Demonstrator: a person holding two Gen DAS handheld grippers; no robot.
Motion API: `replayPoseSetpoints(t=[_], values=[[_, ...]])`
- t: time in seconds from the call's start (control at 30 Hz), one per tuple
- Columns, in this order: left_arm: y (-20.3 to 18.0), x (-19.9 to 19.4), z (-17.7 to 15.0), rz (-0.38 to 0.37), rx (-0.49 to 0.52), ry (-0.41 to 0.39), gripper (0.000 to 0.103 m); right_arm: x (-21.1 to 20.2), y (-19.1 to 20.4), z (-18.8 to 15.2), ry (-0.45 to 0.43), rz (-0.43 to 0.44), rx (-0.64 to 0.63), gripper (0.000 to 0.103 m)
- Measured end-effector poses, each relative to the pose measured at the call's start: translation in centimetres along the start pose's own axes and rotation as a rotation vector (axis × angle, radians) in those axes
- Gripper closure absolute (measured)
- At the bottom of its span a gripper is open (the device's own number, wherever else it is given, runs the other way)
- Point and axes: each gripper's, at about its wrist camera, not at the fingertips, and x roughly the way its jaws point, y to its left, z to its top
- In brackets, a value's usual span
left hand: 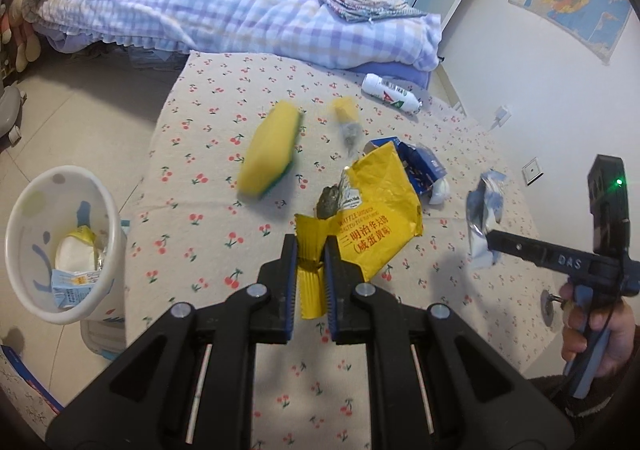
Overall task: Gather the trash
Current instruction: 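Lift the snack bag and foil packet and carry them toward the wastebasket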
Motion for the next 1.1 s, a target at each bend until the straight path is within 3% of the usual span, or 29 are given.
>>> replayPoseSetpoints(t=[0.1, 0.37, 0.53, 0.9, 1.1], values=[[0.6, -1.2, -0.2, -0.040, -0.010, -0.007, 0.089, -0.4, 1.4, 0.1, -0.018, 0.012, -0.019, 0.066], [3.2, -4.0, -0.6, -0.023, -0.037, -0.057, 0.089, 0.2, 5.3, 0.8, -0.027, 0.054, -0.043, 0.066], [6.9, -5.4, -0.5, 0.054, -0.088, -0.083, 0.089, 1.4, 8.1, 0.9, -0.011, 0.068, -0.070, 0.065], [16.8, -7.1, -1.7, 0.312, -0.215, -0.070, 0.089, 4.2, 15.7, -0.2, 0.020, 0.122, -0.148, 0.065], [20.3, -7.6, -2.8, 0.381, -0.280, -0.058, 0.088, 6.2, 19.3, -0.6, 0.041, 0.133, -0.202, 0.065]])
